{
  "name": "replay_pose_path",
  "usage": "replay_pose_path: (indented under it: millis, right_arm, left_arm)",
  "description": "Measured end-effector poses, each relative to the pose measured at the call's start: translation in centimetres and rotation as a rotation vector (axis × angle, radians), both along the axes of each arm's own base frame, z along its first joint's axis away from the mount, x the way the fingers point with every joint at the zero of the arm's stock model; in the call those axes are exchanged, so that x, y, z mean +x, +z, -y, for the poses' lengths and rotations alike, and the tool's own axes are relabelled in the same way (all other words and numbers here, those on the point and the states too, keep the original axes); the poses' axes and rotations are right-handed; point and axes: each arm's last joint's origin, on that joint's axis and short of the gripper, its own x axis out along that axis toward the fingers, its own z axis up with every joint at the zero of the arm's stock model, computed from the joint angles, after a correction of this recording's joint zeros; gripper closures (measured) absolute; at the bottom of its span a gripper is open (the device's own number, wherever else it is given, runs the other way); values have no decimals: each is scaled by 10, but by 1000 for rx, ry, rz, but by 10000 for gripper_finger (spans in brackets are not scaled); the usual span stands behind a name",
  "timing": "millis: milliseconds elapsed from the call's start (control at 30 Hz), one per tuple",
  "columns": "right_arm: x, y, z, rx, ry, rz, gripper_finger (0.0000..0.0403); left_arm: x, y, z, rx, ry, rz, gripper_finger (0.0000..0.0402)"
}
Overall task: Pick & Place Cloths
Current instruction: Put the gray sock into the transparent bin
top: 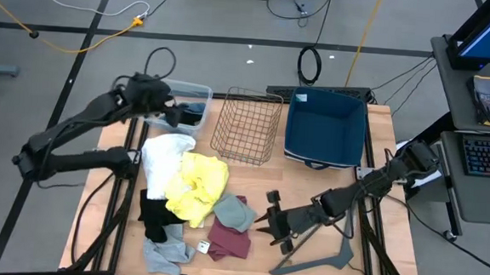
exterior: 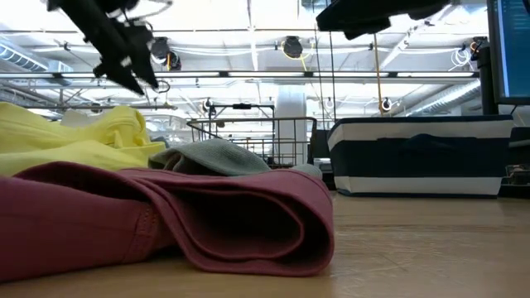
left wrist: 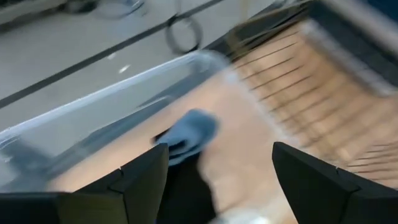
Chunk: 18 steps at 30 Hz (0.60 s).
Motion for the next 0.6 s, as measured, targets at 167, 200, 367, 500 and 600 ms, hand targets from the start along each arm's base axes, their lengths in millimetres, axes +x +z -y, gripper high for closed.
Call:
replay_pose_path:
  millis: [167, 200, 367, 500, 600]
  right_arm:
    - [6, 3, 5, 20, 57, 33, 256]
    - [8, 1, 6, 22, 62, 33, 247]
    - [16, -13, 5, -49, 103, 31, 210]
    - [21, -29, 4, -118, 123, 2, 193]
    - [28, -34, 7, -143, 96, 8, 185]
  left_arm:
    - [-5, 15, 22, 46, -131, 124, 116]
    - [-5, 18, 26, 54, -159, 146, 116]
    - [-2, 28, 43, 97, -287, 229, 116]
    - [1, 34, 54, 149, -389, 268, 117]
    - [3, 37, 60, 179, -443, 297, 117]
